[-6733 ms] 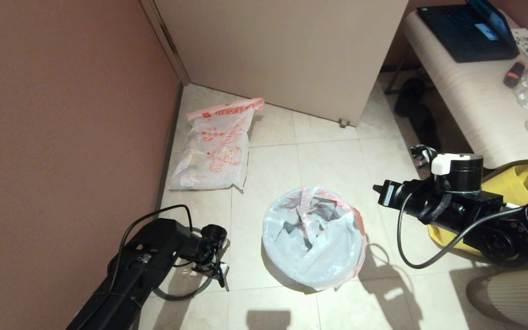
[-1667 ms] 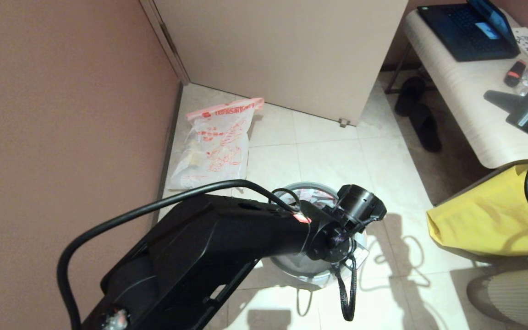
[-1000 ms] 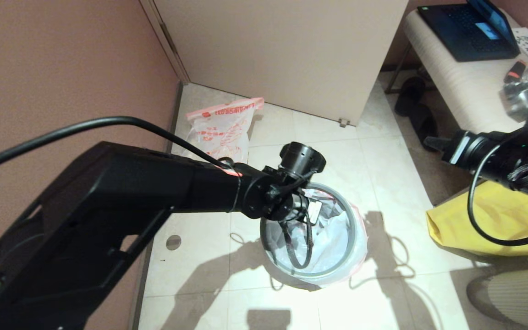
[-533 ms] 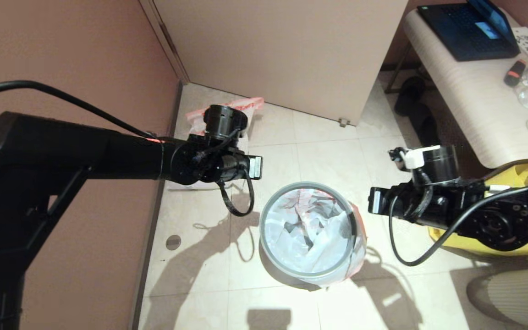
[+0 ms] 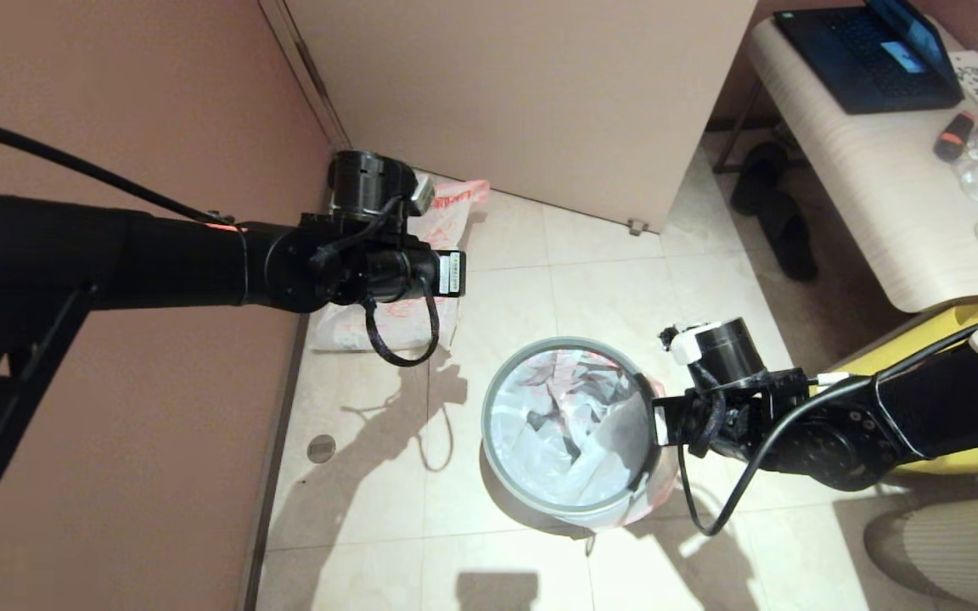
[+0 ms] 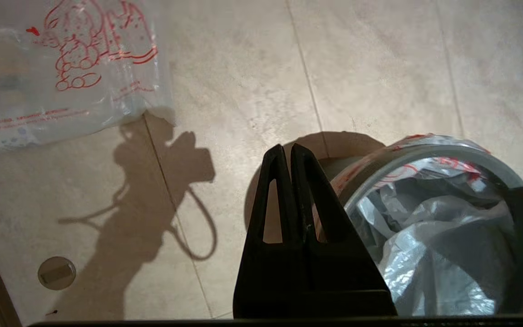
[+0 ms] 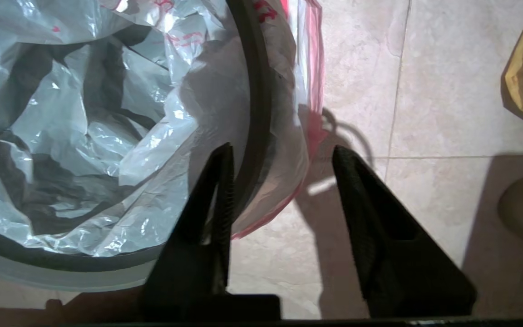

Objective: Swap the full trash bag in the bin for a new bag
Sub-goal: Place the trash can ring on the trash can

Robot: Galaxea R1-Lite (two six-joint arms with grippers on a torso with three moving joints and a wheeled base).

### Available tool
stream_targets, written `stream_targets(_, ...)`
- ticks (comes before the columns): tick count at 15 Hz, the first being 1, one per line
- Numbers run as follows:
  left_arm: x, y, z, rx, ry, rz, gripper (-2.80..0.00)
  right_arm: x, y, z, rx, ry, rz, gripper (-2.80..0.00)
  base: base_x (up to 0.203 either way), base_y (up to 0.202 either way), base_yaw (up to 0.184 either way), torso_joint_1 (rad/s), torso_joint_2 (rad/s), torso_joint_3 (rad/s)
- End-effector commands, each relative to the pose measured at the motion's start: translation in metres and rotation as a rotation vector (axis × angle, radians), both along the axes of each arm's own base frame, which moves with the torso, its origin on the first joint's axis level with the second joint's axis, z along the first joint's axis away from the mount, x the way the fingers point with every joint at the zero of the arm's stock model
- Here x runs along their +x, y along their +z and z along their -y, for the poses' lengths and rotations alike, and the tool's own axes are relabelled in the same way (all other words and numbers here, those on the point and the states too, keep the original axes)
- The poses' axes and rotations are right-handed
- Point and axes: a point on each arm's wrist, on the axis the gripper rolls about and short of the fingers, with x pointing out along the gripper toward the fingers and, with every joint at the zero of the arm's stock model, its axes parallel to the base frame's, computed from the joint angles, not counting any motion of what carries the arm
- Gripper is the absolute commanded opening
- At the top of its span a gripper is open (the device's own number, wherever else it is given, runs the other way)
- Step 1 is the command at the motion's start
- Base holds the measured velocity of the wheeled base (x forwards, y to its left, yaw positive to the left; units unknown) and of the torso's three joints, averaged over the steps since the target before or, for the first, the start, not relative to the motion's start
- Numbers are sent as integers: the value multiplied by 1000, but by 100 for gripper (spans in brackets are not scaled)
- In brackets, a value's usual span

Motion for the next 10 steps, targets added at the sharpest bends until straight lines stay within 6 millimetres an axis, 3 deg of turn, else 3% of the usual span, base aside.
stream_targets(1,-4,6,0,-6,-4,16,-280,3,-11,-7,-20,1,-14,0,0,0,0,0,0,0)
stream_targets(7,-4,9,0,-14,-1,27,-280,24,-37,-16,-115,45,28,0,0,0,0,0,0,0)
stream_targets(10,-3,10,-3,-16,6,32,-280,33,-40,-15,-162,69,47,0,0,0,0,0,0,0)
